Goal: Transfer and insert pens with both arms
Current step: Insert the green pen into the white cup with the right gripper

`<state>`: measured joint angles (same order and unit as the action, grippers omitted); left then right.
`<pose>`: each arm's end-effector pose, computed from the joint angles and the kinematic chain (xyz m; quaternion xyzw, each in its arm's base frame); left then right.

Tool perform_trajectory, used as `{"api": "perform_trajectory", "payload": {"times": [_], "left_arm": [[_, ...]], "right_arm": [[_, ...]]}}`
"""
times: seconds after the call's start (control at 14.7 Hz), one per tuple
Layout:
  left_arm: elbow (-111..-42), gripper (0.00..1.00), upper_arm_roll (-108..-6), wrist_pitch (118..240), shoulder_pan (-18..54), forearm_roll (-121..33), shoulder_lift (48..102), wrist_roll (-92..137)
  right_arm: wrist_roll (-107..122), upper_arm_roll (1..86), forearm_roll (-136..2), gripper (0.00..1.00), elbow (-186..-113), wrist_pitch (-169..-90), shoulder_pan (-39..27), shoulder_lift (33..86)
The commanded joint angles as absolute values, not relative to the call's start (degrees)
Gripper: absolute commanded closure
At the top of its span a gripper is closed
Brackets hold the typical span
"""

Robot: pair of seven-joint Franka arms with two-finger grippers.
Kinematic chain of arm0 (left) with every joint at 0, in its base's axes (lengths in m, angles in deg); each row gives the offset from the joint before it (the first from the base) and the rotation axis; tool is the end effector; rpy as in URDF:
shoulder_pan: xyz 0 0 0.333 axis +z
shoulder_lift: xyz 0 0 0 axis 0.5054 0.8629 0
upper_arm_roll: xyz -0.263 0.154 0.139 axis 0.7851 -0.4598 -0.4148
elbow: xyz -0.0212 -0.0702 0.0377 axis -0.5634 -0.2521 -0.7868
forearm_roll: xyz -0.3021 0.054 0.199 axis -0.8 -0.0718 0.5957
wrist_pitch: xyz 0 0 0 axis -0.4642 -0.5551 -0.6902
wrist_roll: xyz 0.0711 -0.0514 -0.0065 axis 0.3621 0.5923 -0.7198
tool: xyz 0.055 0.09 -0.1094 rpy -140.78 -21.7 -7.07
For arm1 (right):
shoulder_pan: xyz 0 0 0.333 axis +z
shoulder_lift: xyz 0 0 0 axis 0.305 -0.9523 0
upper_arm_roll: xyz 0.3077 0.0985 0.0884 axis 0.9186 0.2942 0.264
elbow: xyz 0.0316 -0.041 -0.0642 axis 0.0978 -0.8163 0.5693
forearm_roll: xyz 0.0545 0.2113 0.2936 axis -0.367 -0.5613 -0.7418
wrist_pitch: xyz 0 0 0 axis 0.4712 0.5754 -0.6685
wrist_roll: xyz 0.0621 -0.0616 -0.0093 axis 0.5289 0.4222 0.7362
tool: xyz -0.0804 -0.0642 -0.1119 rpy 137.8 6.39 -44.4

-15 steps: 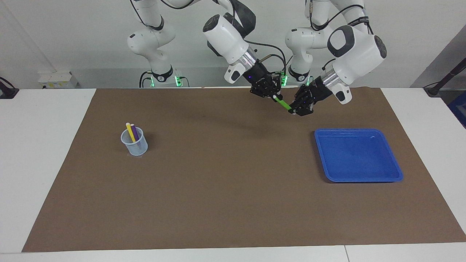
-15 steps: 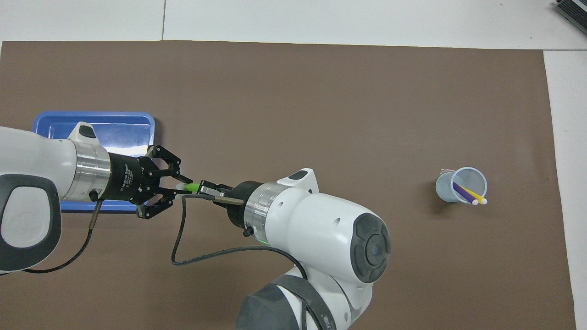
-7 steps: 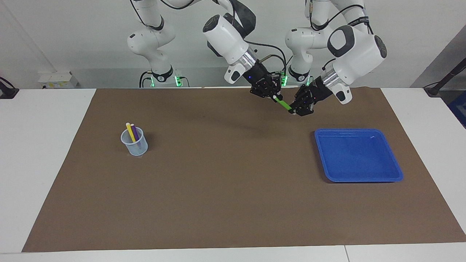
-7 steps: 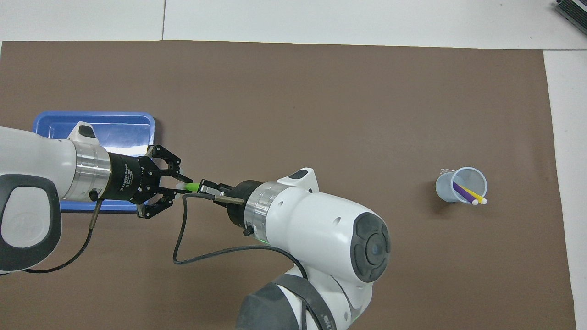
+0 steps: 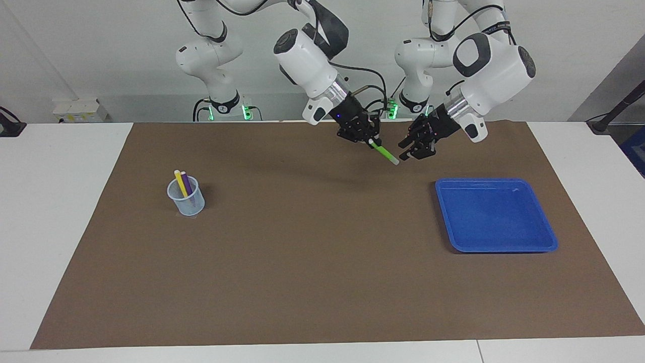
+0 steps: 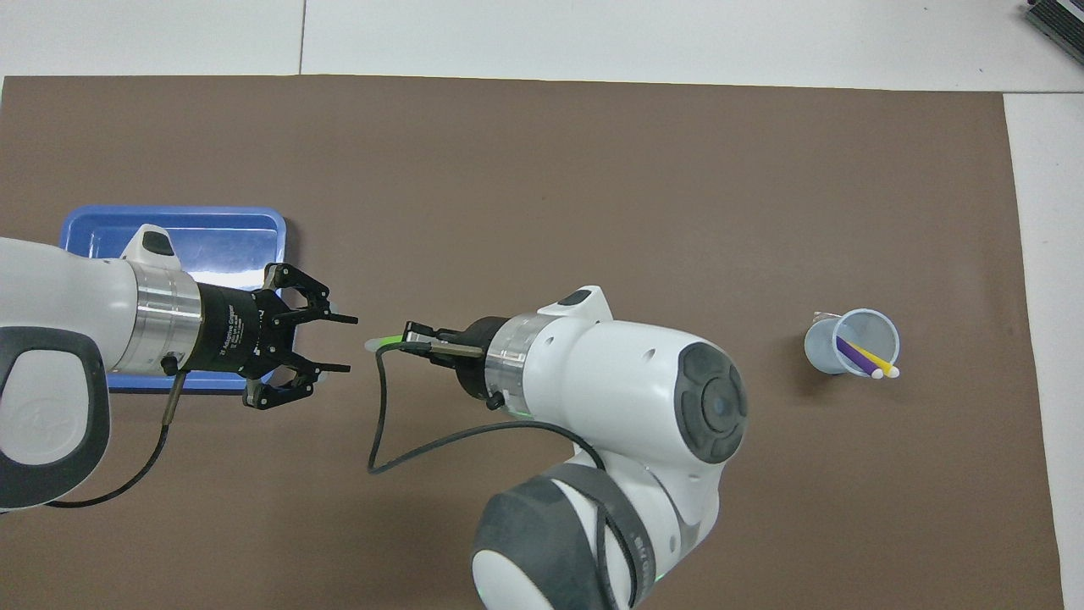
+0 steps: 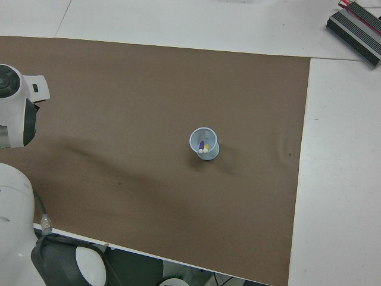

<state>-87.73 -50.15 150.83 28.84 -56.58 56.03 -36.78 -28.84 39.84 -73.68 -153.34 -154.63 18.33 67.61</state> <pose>0.4609 -0.1641 0.4926 0.7467 0.6002 -0.1986 0.2069 0.4779 0.4136 0.4921 -0.9345 0.1074 -0.0456 0.3363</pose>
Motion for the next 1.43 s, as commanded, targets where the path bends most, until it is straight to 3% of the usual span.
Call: {"api": "perform_trajectory", "payload": {"times": [0.0,0.41,0.68,0.95,1.36], "left_arm": [[-89.54,0.18,-50.98,151.19,27.72,-56.88,53.98,-35.97],[-89.63,0.19,-51.07,150.93,28.25,-56.88,53.63,-35.88],[-89.81,0.21,-51.07,149.62,27.9,-53.21,53.54,-24.07],[-89.72,0.22,-51.15,145.93,28.68,-42.58,53.54,-2.19],[-88.84,0.21,-51.59,145.66,37.37,-32.82,53.63,33.07]], "right_arm": [[-21.8,39.95,-73.74,1.0,-153.31,-147.55,14.33,69.15],[-3.98,39.6,-66.27,1.0,-153.22,-121.11,0.37,76.7],[14.2,39.51,-53.89,1.0,-153.13,-109.66,-8.42,78.82],[32.93,39.51,-45.01,1.0,-153.31,-108.58,-16.16,78.74],[55.97,39.51,-32.96,1.0,-154.97,-117.87,-18.37,78.65]]}}
